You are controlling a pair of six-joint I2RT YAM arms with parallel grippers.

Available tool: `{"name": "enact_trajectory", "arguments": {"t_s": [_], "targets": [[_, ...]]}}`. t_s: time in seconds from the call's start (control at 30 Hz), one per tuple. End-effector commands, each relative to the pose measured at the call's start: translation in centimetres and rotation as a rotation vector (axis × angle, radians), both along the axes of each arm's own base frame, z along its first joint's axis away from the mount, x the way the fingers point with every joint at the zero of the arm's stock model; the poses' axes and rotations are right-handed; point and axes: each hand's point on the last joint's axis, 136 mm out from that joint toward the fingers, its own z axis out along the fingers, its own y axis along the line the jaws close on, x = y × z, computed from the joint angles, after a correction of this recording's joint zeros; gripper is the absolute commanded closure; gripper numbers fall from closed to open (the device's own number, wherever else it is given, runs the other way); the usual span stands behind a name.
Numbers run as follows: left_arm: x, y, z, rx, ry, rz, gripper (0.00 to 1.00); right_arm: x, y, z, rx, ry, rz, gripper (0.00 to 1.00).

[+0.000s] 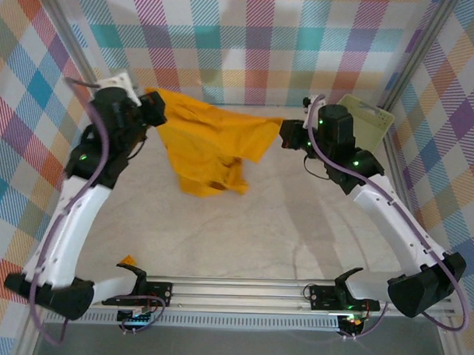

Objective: Fold the inside-out t-shirt

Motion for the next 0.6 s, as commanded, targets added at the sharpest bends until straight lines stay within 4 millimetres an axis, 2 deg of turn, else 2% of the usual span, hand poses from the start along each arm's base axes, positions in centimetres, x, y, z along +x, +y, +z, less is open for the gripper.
{"name": "enact_trajectory", "arguments": {"t_s": [0.0, 0.13, 0.2, 0.3, 0.37, 0.43, 0.47, 0.5, 0.57], "targets": [[-0.9, -2.8, -3.7, 0.074, 0.115, -0.132, 1.00, 0.5, -1.5, 0.4, -0.021, -0.021, -0.060, 1.00], [-2.1, -7.9, -9.9, 0.081, 0.215, -0.274, 1.00, 0.3, -3.0, -4.2, -0.059, 0.068, -0.092, 1.00], [-2.9, -11.1, -14.0, 0.068, 0.276, -0.348, 1.00, 0.2, -4.3, -7.7, -0.078, 0.152, -0.130, 1.00], [-4.8, -17.3, -21.2, 0.073, 0.404, -0.489, 0.98, 0.0, -7.1, -13.4, -0.080, 0.292, -0.202, 1.00], [-6.6, -21.6, -25.8, 0.077, 0.485, -0.583, 0.87, -0.3, -8.9, -16.9, -0.078, 0.385, -0.251, 1.00], [-8.2, -24.3, -29.4, 0.069, 0.556, -0.650, 0.72, -0.6, -10.6, -19.7, -0.082, 0.463, -0.298, 1.00], [-8.8, -25.1, -30.9, 0.068, 0.593, -0.674, 0.63, -0.7, -11.3, -20.5, -0.080, 0.489, -0.316, 1.00], [-9.1, -25.3, -31.5, 0.069, 0.610, -0.680, 0.53, -0.8, -11.7, -21.1, -0.087, 0.506, -0.327, 0.96], [-9.1, -23.8, -31.9, 0.099, 0.610, -0.627, 0.26, -1.1, -12.4, -21.4, -0.125, 0.516, -0.342, 0.70]]}}
